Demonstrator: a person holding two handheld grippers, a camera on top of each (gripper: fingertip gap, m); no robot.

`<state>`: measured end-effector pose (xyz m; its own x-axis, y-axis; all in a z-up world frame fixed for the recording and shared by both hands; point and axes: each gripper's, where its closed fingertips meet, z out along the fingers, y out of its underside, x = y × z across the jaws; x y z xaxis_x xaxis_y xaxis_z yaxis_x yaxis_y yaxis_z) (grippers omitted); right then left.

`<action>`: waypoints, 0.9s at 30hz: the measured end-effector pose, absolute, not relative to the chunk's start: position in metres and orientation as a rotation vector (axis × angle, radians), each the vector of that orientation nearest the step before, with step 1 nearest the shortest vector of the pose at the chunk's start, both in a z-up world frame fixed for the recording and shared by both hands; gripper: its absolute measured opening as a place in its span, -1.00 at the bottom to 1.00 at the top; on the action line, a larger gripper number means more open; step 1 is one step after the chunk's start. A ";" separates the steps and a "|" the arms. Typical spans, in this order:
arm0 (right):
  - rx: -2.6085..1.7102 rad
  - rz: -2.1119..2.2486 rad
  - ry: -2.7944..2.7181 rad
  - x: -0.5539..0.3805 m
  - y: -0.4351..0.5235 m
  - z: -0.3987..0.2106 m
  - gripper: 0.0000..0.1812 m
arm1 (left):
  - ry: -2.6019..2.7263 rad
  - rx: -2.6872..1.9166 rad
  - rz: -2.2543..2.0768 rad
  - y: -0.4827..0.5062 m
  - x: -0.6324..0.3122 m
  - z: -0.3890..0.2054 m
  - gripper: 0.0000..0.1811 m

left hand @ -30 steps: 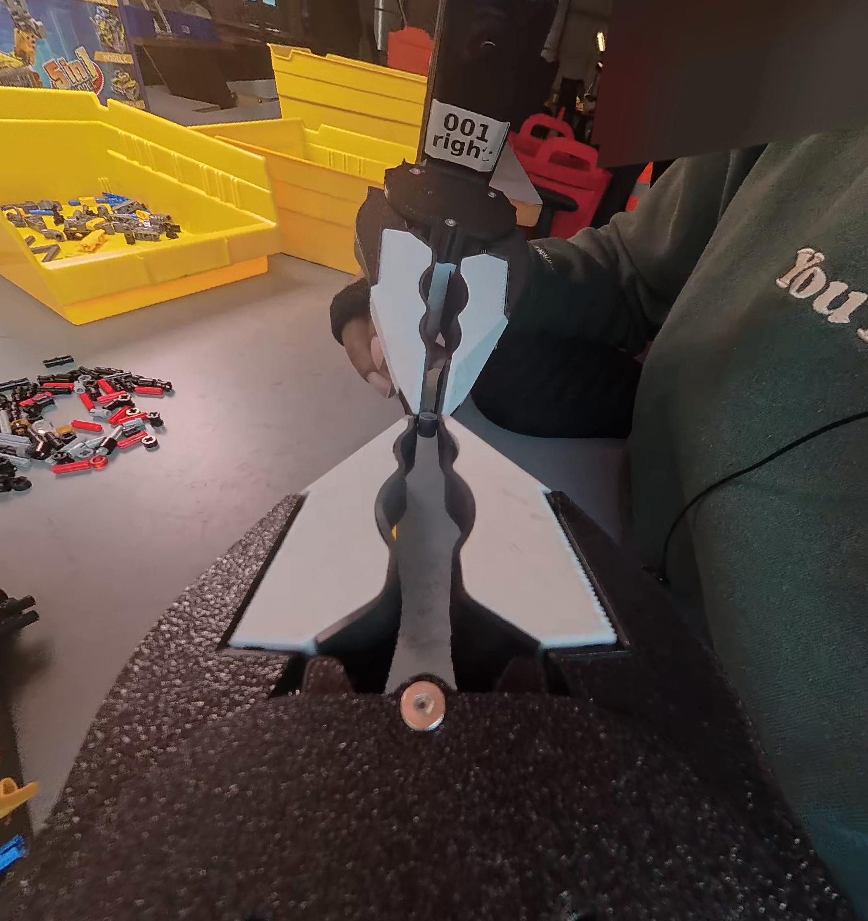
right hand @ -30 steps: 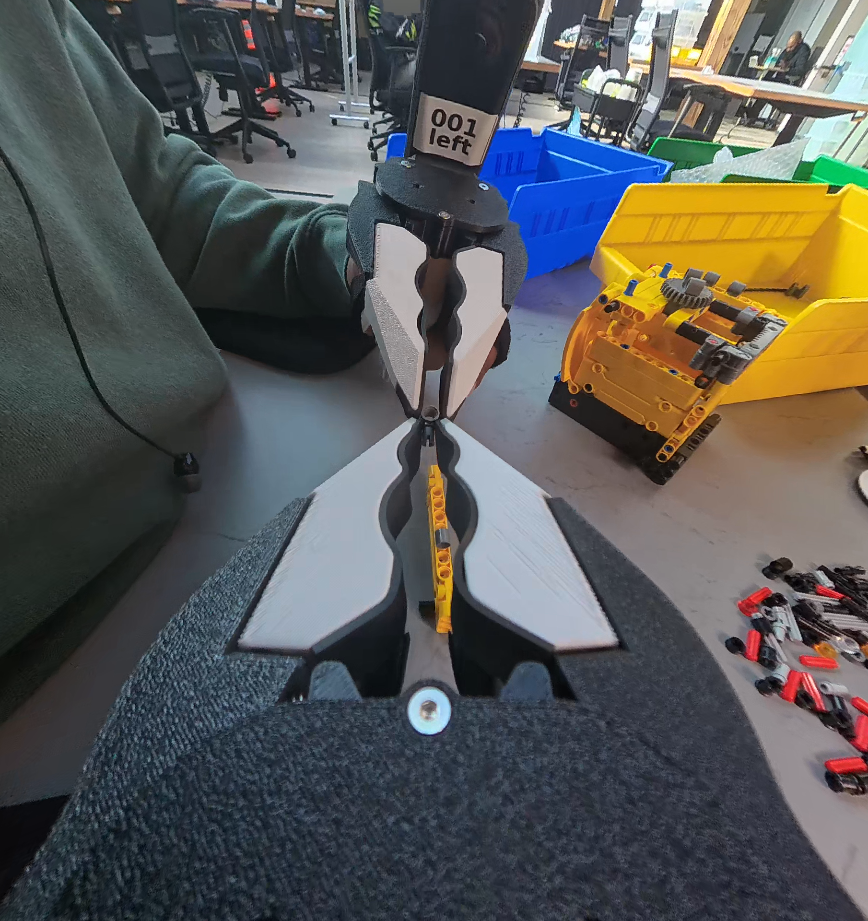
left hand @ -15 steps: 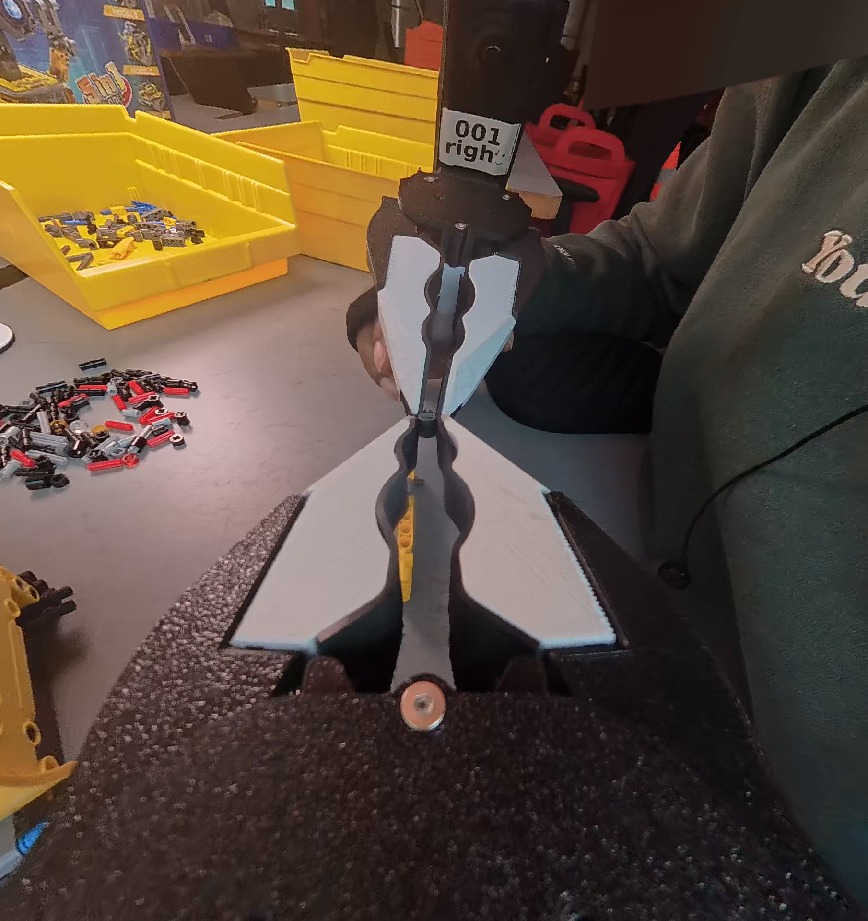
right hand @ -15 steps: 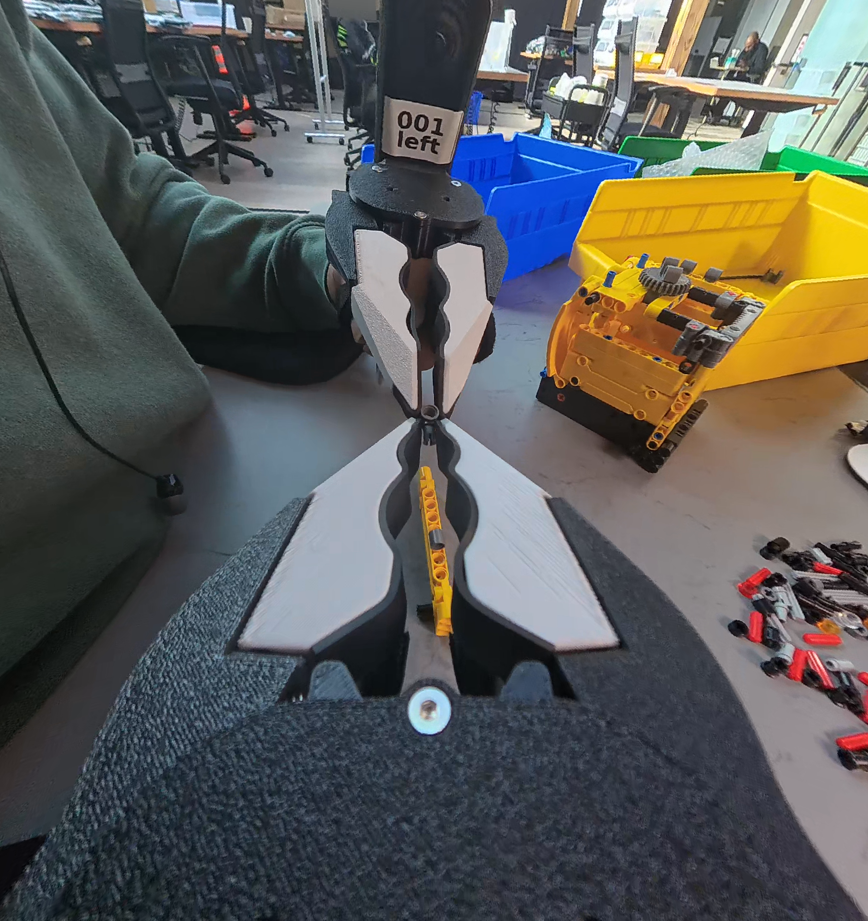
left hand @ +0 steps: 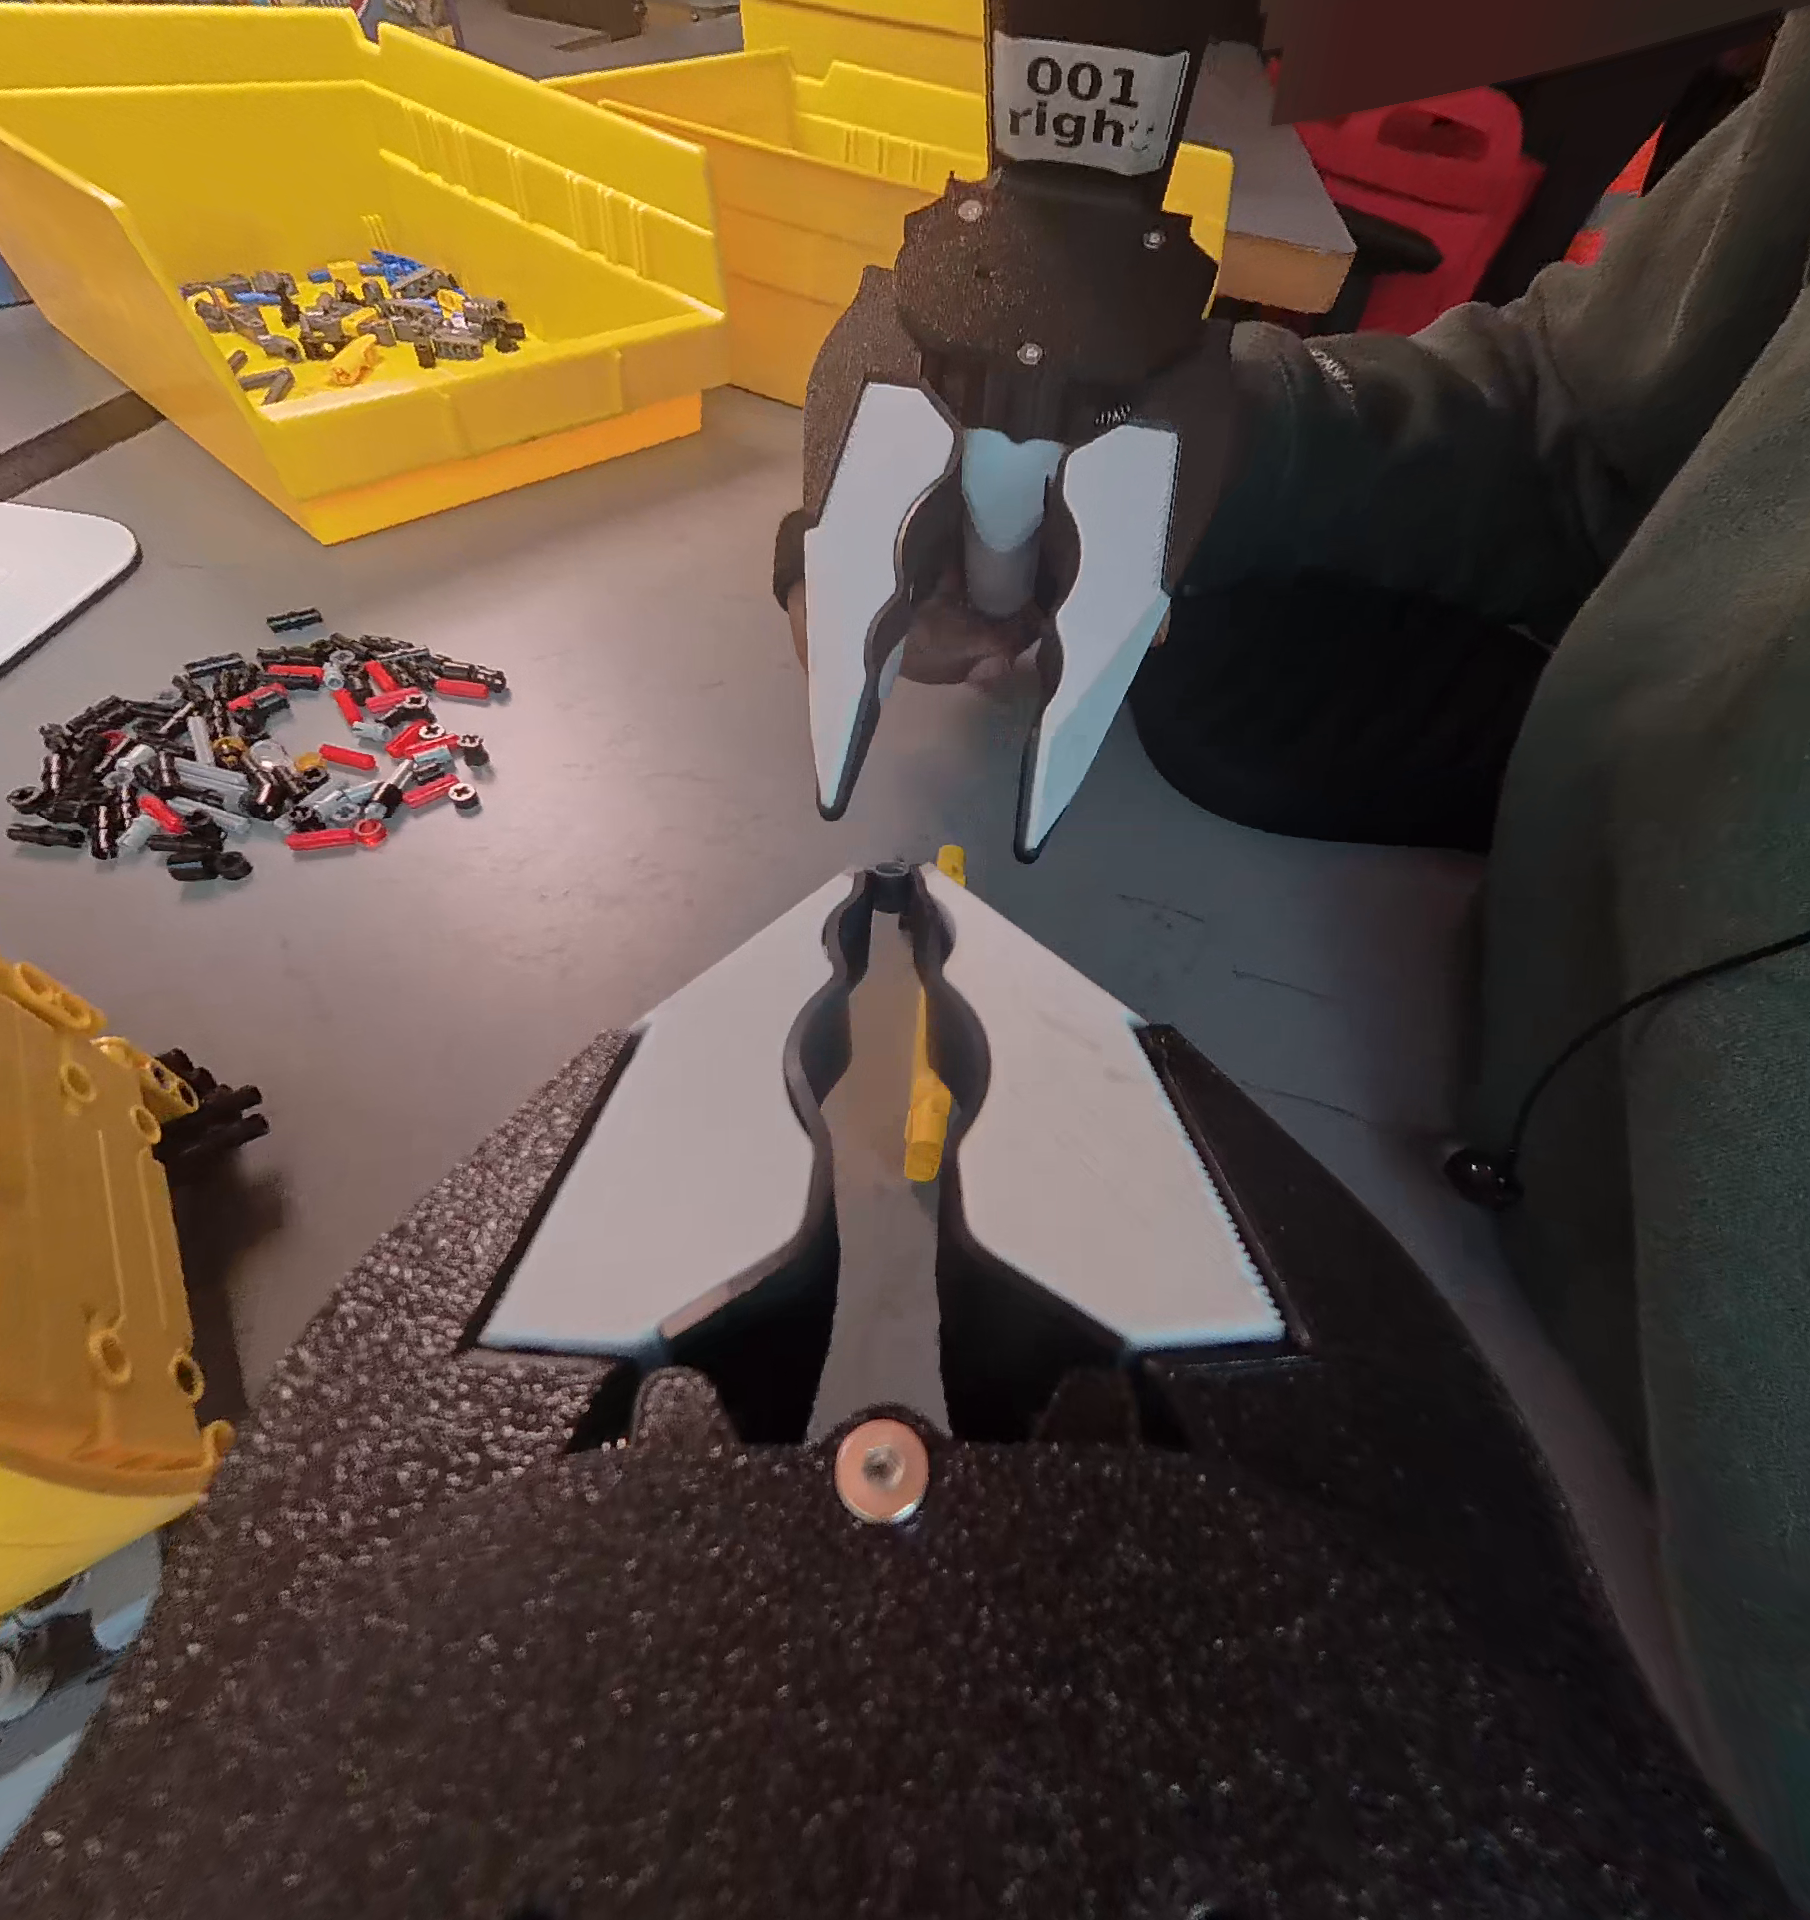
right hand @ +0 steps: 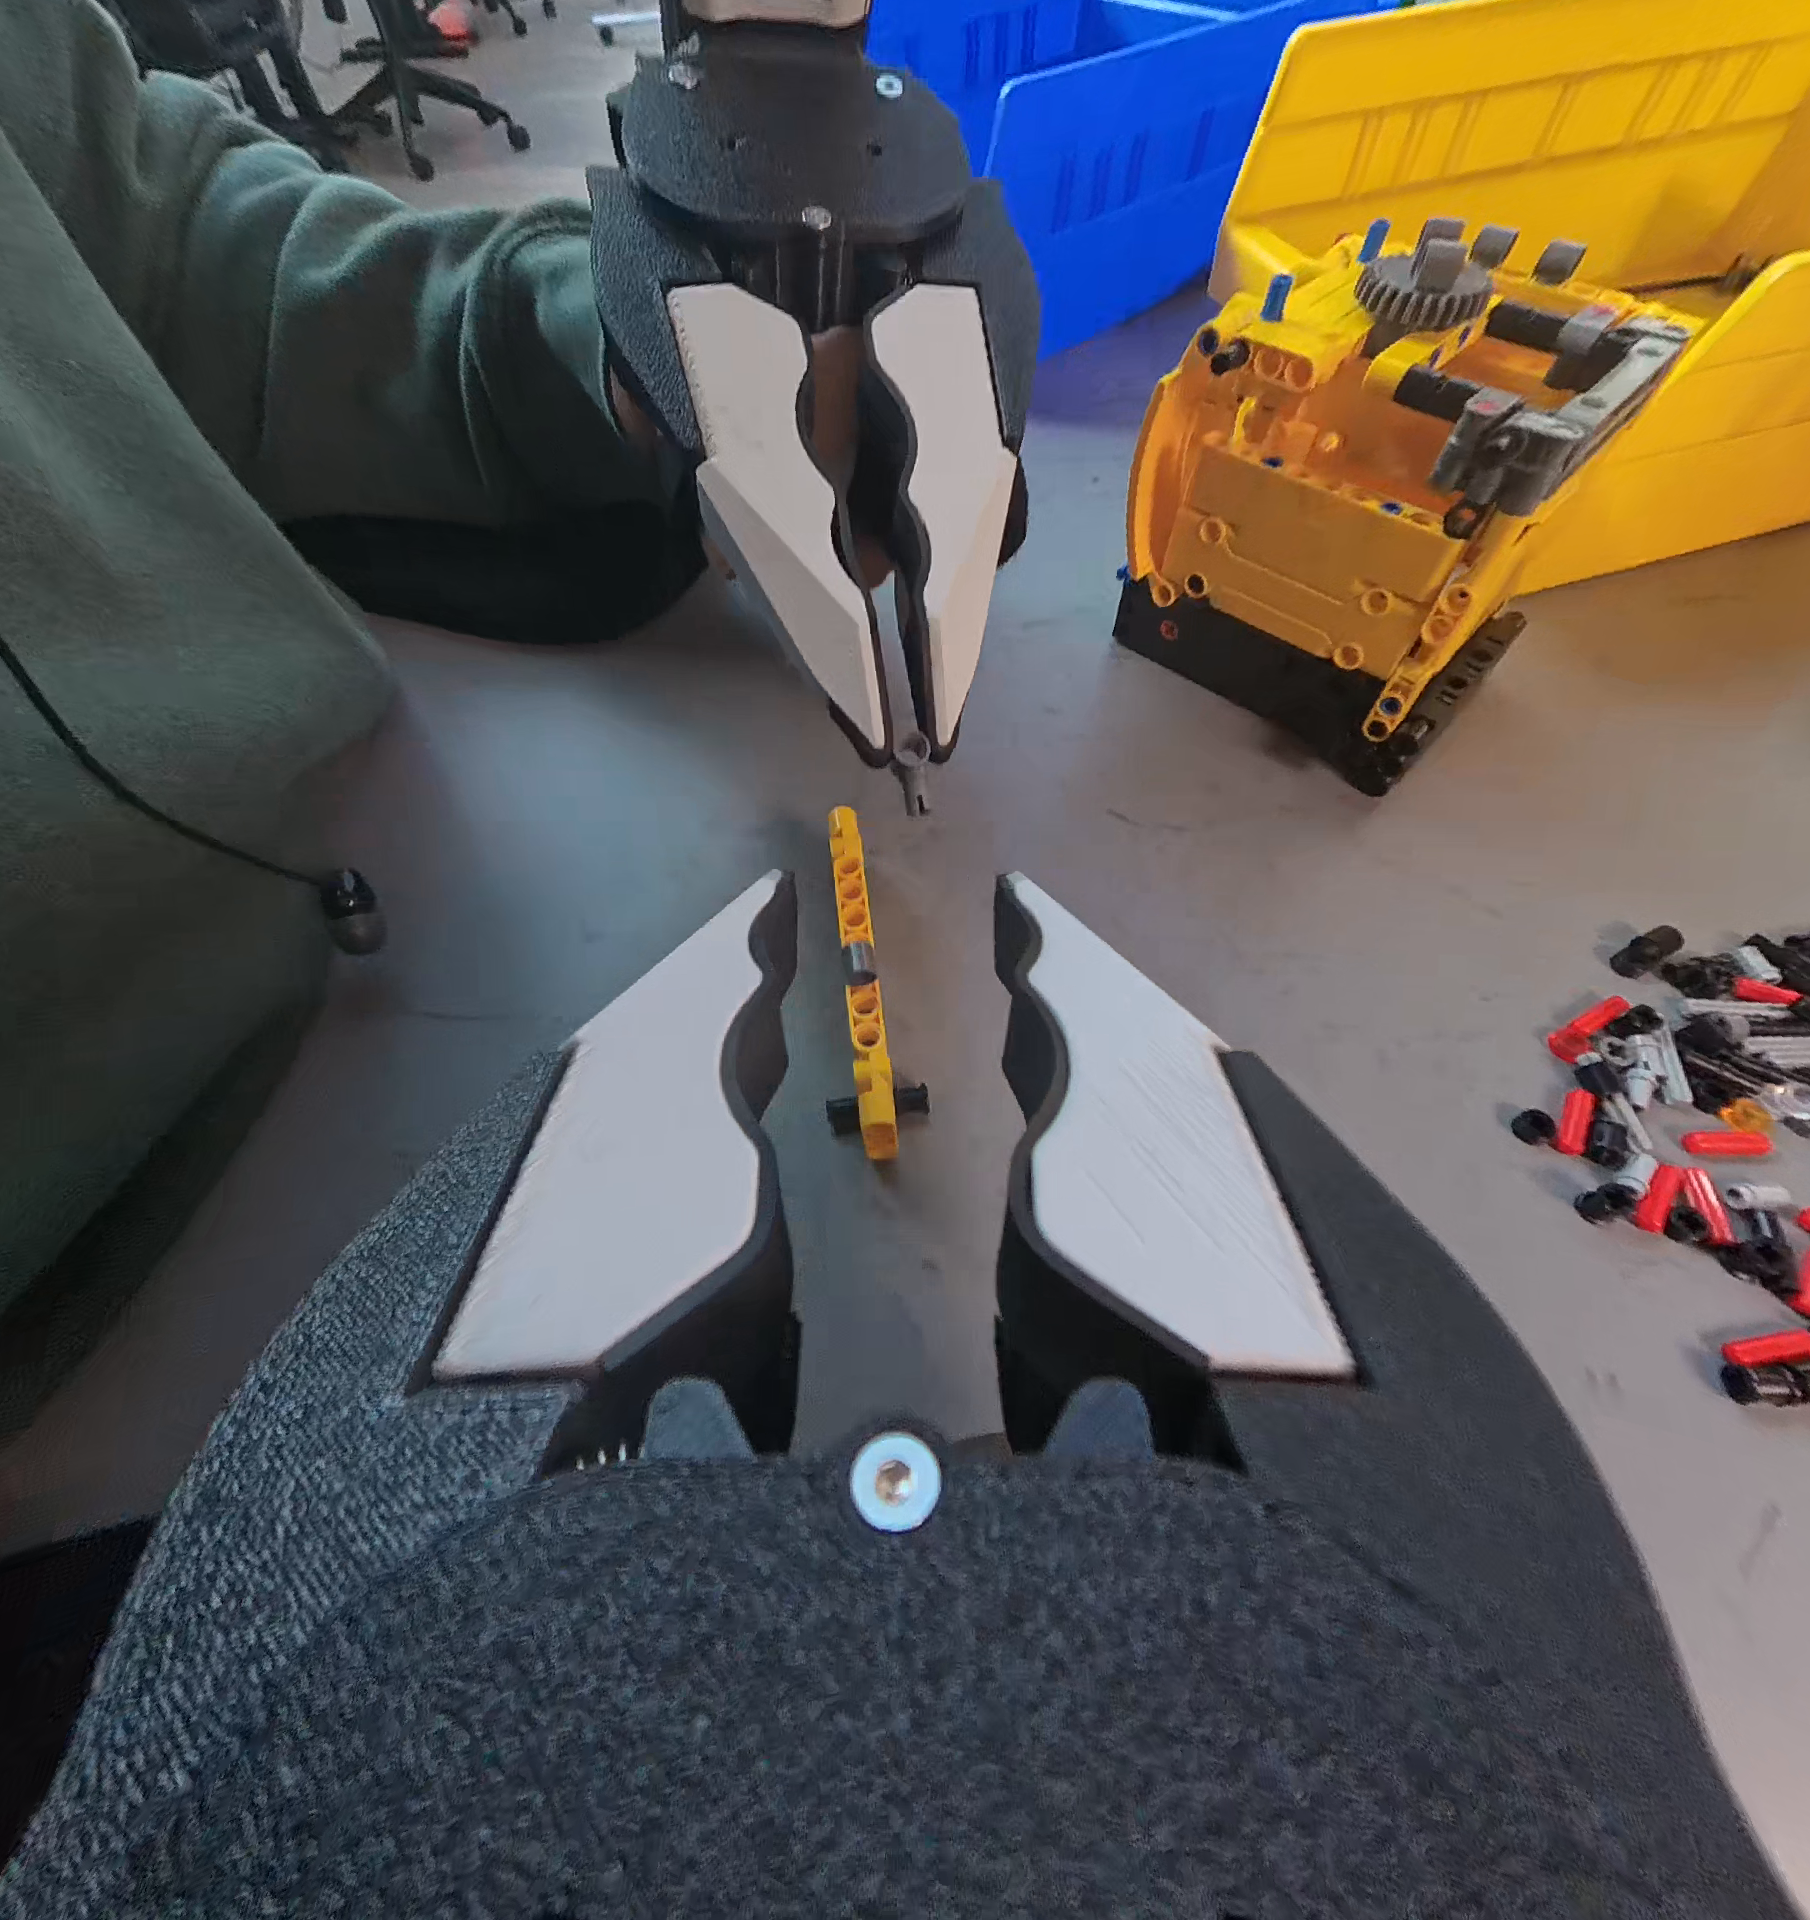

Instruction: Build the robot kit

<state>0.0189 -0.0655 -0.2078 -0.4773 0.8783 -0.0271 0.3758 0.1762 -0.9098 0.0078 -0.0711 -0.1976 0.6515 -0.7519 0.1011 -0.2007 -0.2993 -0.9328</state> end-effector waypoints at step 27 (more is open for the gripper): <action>-1.244 0.951 -2.188 0.036 -0.069 -0.264 -0.74 | 1.258 -2.525 -0.361 -0.091 0.006 -0.235 -0.93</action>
<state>0.0364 -0.0690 -0.2641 -0.4938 0.8685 0.0441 0.5605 0.3566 -0.7474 0.0060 -0.0906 -0.2348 0.5857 -0.8054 0.0911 -0.7309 -0.5734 -0.3701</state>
